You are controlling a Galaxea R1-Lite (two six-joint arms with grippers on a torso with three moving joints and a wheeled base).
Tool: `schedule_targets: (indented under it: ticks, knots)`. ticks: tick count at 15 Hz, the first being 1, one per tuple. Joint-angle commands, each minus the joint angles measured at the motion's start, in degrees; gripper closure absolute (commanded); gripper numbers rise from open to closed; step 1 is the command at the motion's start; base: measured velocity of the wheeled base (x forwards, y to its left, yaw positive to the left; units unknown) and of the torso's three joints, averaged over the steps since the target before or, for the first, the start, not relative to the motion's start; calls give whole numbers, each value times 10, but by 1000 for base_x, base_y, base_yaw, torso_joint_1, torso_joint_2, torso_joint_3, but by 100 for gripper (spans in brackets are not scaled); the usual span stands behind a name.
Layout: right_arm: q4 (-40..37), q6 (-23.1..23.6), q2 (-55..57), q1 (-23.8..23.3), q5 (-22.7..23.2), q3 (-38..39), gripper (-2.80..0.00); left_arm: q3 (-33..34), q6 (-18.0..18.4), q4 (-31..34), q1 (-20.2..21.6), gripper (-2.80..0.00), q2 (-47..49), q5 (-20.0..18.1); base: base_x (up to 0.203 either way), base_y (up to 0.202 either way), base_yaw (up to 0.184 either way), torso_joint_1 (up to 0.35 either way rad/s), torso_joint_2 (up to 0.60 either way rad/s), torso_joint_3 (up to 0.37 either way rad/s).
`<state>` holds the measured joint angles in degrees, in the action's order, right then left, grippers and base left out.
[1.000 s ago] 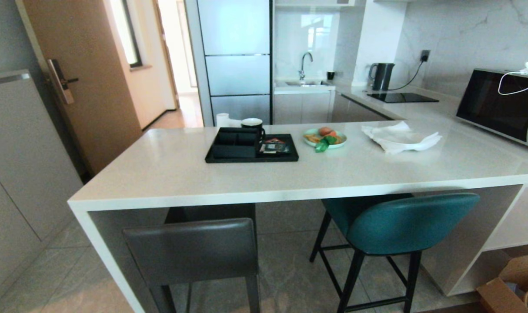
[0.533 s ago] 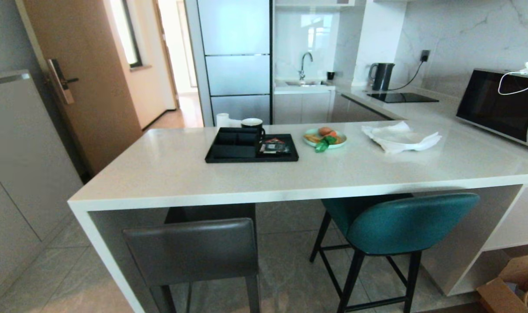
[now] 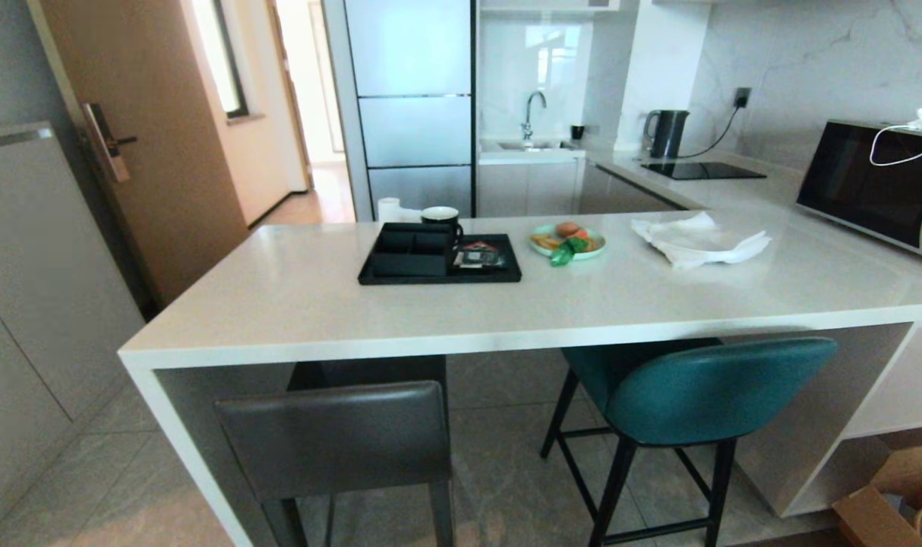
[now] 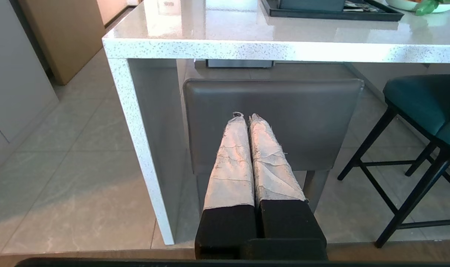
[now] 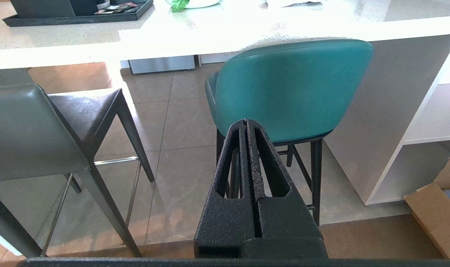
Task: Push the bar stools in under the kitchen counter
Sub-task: Pull the gray chair out from under the dining table
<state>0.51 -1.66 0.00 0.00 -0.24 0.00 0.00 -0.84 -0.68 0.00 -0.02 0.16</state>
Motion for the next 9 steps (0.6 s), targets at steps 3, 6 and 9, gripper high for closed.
schedule_targets:
  ticks: [3,6,9]
  knots:
    - [0,0,1,0,0,2,0,2,0,0,0,0,0,0,0,0,0,-96,208,120]
    - [0,0,1,0,0,2,0,2,0,0,0,0,1,0,0,0,0,-218,491,265]
    - [0,0,1,0,0,2,0,2,0,0,0,0,1,0,0,0,0,-228,521,287]
